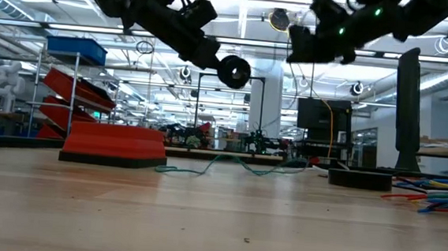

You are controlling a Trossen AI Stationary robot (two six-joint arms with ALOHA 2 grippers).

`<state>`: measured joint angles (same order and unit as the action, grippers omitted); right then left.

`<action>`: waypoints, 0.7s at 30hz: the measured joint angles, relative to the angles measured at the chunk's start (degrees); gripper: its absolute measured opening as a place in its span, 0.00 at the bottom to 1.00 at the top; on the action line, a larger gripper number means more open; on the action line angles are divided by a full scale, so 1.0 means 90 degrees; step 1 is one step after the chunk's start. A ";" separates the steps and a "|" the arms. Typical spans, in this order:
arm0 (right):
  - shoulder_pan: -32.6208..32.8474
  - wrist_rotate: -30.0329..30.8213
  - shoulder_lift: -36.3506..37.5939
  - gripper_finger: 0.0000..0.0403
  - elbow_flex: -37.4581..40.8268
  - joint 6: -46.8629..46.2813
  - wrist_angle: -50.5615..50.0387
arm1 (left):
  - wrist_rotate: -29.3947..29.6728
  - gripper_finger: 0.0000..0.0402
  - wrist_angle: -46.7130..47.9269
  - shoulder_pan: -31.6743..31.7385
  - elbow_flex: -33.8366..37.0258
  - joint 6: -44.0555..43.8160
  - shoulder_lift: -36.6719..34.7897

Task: Coiling cords
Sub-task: Uncoil the green wire cable from the spool

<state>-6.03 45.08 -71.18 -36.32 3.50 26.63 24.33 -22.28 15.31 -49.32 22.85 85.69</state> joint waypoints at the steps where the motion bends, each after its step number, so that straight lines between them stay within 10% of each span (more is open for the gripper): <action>1: 0.0090 -0.0017 0.0112 0.00 0.0000 0.0092 0.0029 | 0.0058 0.00 0.0013 0.0032 0.0000 0.0025 0.0000; 21: 0.1019 -0.2199 -0.0569 0.00 0.0000 -0.0267 0.0267 | -0.0396 0.00 -0.1727 0.0740 0.0000 -0.1056 0.0000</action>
<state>3.14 25.29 -76.31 -36.32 1.10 29.04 20.77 -37.83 21.97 -49.32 13.35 85.69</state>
